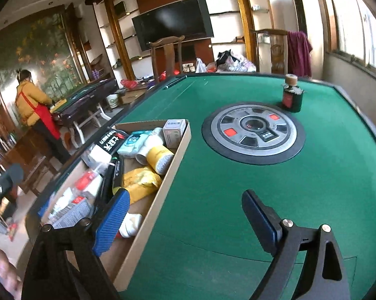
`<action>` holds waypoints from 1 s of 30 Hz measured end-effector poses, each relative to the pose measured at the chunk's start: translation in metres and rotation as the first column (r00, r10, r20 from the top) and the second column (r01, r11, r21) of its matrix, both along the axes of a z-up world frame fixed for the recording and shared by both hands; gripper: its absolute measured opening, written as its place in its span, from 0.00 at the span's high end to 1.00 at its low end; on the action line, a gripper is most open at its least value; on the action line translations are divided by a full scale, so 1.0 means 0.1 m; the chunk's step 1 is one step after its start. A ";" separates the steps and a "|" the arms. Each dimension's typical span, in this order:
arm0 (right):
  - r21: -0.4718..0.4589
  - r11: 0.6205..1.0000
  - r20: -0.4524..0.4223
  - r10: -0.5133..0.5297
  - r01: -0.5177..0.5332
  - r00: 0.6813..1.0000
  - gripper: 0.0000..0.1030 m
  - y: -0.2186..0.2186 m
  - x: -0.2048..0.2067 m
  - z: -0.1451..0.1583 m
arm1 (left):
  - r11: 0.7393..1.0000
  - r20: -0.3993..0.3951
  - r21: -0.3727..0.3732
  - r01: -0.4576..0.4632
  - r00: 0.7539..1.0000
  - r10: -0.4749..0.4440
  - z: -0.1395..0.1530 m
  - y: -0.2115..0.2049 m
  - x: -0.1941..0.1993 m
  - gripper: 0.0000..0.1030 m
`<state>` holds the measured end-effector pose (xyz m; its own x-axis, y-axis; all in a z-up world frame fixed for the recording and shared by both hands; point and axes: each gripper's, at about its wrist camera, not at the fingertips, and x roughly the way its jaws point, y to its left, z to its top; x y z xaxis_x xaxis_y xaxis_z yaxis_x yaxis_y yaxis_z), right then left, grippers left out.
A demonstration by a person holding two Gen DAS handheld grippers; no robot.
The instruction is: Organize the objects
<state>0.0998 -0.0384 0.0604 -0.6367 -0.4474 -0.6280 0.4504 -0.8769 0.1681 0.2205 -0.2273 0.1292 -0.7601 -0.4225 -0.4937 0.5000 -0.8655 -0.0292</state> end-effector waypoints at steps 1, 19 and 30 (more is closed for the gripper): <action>0.011 1.000 -0.011 0.001 -0.001 1.000 0.08 -0.01 0.03 0.00 | 1.000 0.002 0.001 0.002 1.000 -0.002 0.00 -0.01 0.02 0.00; 0.173 0.983 -0.148 0.089 -0.063 0.985 0.01 -0.39 0.46 0.05 | 0.998 0.033 -0.054 -0.038 0.999 0.040 0.02 -0.04 0.11 0.00; 0.201 0.976 -0.140 0.116 -0.086 0.983 0.00 -0.50 0.53 0.02 | 0.998 0.060 -0.054 -0.038 0.997 0.041 -0.06 -0.07 0.13 0.00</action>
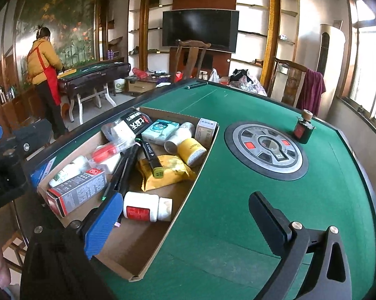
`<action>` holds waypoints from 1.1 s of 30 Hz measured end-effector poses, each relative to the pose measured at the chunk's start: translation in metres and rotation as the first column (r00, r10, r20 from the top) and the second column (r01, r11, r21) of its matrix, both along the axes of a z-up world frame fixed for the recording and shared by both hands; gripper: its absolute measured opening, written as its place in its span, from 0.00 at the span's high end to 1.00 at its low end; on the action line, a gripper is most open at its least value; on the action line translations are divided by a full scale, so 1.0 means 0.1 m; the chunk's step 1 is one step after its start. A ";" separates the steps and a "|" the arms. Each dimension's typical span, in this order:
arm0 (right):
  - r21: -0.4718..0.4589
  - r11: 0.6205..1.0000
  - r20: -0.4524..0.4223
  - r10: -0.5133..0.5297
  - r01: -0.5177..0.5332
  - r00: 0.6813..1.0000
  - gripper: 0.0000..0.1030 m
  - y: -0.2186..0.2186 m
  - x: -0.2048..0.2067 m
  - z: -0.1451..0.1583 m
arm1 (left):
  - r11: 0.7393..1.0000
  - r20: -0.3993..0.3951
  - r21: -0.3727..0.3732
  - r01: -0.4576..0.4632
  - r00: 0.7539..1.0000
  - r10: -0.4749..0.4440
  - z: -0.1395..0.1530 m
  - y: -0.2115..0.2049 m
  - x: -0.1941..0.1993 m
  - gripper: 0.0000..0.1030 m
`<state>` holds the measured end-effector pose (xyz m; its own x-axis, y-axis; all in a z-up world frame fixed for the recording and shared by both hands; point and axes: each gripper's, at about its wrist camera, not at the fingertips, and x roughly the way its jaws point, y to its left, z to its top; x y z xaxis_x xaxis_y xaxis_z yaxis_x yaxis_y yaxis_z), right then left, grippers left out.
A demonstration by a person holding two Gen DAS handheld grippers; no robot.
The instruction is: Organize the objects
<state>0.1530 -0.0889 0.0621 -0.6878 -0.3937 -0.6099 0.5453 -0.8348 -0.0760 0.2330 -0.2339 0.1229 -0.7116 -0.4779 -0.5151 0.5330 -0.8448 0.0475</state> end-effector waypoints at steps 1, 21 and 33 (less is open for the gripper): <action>0.002 1.000 -0.001 0.001 -0.001 1.000 0.00 -0.01 0.01 0.00 | 1.000 0.002 0.003 0.000 1.000 0.000 0.00 -0.01 0.00 0.00; 0.033 0.999 -0.001 0.023 -0.023 1.000 0.00 -0.10 0.09 -0.03 | 1.000 0.019 0.018 -0.006 1.000 0.005 -0.09 -0.04 0.03 0.00; 0.039 0.999 0.013 -0.009 0.009 1.000 0.00 -0.07 0.03 -0.05 | 0.999 0.034 0.033 0.026 0.999 -0.027 -0.16 0.06 0.06 0.00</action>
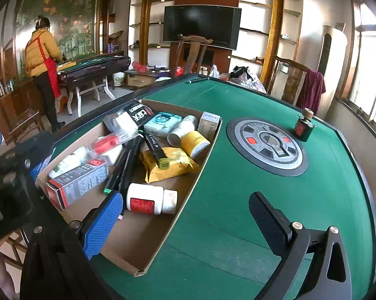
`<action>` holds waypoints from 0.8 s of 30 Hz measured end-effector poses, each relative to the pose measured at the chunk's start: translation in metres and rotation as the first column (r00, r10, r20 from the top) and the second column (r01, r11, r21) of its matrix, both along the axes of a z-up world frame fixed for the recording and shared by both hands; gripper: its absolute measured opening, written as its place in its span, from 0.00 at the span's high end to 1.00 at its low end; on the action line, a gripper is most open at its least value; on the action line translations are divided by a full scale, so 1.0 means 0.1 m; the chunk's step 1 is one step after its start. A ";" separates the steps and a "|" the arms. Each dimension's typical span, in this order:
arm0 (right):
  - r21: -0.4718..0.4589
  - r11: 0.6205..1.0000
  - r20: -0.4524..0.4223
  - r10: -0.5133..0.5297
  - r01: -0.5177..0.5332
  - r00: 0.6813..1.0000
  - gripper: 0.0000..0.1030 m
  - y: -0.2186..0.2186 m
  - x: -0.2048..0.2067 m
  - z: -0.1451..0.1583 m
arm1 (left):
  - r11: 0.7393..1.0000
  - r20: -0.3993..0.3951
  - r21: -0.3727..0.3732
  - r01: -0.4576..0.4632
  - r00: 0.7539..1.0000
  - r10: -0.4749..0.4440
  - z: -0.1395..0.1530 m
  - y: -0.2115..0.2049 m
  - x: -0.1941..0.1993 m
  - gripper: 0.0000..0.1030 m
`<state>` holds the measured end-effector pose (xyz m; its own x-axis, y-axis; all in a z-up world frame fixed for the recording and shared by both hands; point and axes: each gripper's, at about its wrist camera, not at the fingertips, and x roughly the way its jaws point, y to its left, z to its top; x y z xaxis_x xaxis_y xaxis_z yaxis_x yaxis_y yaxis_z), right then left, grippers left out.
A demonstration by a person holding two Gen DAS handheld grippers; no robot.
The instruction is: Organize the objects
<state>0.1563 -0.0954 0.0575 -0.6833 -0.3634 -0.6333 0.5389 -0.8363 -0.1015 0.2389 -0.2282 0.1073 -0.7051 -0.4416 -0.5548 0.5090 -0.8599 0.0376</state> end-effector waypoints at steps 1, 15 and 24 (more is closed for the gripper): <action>0.000 1.000 0.001 -0.004 0.004 1.000 0.00 0.01 0.00 0.00 | 1.000 0.003 0.001 0.005 1.000 -0.005 -0.01 0.02 0.00 0.00; 0.017 0.995 0.025 -0.097 0.097 0.995 0.00 0.25 -0.19 -0.08 | 0.996 0.031 0.039 0.077 0.996 -0.079 -0.07 0.38 0.10 0.00; -0.034 0.982 0.060 -0.181 0.183 0.982 0.00 0.52 -0.34 -0.07 | 0.990 0.089 0.029 0.139 0.986 -0.141 -0.15 0.60 0.11 0.00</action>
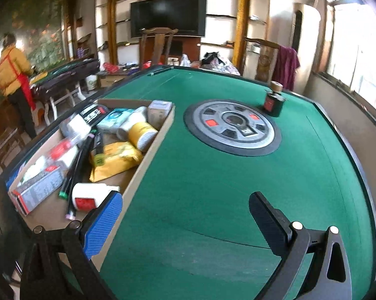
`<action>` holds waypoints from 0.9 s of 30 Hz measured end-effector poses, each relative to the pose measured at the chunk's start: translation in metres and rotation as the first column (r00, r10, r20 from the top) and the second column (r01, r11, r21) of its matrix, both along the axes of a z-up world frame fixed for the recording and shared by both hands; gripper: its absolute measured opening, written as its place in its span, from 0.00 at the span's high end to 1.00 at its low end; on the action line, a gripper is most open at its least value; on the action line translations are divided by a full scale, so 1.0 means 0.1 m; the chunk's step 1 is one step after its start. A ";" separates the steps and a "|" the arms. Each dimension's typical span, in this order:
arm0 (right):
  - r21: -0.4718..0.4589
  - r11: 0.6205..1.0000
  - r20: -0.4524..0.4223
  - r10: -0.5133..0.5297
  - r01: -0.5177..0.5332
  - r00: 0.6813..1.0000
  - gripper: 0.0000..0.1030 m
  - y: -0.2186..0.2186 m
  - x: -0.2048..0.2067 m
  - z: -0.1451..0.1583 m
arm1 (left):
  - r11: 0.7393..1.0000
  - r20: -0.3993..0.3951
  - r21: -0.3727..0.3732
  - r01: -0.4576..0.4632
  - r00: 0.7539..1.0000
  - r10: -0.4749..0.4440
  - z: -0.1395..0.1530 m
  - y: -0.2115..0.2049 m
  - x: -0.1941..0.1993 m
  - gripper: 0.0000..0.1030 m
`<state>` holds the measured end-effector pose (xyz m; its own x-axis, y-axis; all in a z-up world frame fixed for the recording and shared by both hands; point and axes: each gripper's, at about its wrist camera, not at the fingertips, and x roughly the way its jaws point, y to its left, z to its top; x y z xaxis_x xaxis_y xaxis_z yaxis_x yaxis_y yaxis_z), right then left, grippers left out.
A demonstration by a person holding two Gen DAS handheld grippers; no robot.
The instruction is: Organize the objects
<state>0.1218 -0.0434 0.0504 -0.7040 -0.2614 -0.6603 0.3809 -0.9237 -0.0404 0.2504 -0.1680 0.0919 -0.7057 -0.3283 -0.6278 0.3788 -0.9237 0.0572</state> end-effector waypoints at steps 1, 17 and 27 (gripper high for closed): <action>-0.012 1.000 -0.003 -0.010 0.010 1.000 0.00 0.03 -0.01 0.02 | 1.000 0.005 0.001 0.007 1.000 -0.007 -0.01 0.02 0.00 0.00; 0.013 0.999 -0.039 0.036 -0.036 0.999 0.00 -0.04 0.10 0.04 | 1.000 0.056 0.005 0.031 0.998 -0.031 -0.12 0.12 -0.06 0.00; 0.020 0.998 -0.045 0.061 -0.060 0.997 0.00 -0.12 0.15 0.01 | 0.999 0.088 0.031 0.021 0.996 -0.023 -0.19 0.07 -0.10 0.00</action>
